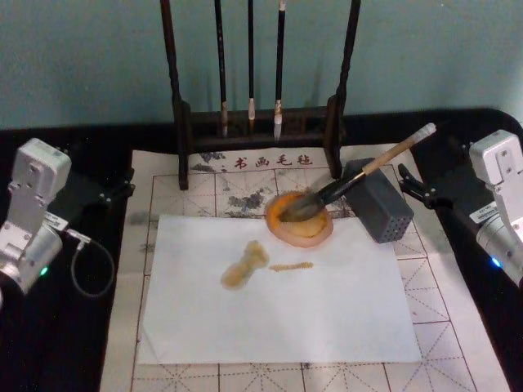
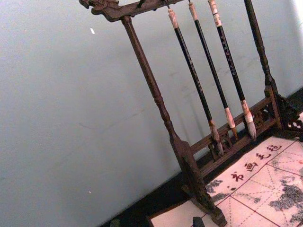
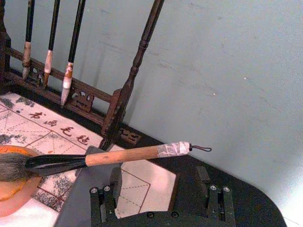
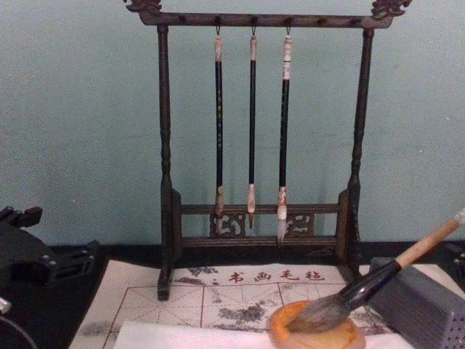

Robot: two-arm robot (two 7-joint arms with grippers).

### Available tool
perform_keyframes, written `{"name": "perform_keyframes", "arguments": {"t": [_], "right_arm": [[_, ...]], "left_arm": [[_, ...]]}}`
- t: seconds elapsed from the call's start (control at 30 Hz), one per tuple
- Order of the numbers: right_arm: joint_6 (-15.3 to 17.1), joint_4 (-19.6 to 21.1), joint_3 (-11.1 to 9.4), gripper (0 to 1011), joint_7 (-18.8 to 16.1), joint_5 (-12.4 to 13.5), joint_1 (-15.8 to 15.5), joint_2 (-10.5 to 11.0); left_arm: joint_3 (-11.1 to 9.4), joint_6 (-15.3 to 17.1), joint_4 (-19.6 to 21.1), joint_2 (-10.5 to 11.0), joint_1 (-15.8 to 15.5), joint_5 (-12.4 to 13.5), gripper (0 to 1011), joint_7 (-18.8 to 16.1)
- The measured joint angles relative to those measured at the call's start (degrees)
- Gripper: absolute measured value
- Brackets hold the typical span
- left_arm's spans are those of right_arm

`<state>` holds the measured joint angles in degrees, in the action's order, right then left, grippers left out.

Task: Pick up the brush from the inkstone, write on the paper, then place the brush back to its original position.

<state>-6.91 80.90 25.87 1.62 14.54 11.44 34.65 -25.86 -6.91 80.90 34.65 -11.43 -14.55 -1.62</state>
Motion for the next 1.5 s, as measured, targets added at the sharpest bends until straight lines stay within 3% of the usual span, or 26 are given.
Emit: {"name": "perform_keyframes", "arguments": {"t": [1.5], "right_arm": [[0.0, 0.0, 0.0, 1002, 0.0, 0.0, 0.0, 0.0]], "left_arm": [[0.0, 0.0, 0.0, 0.0, 0.0, 0.0, 1001, 0.0]]}}
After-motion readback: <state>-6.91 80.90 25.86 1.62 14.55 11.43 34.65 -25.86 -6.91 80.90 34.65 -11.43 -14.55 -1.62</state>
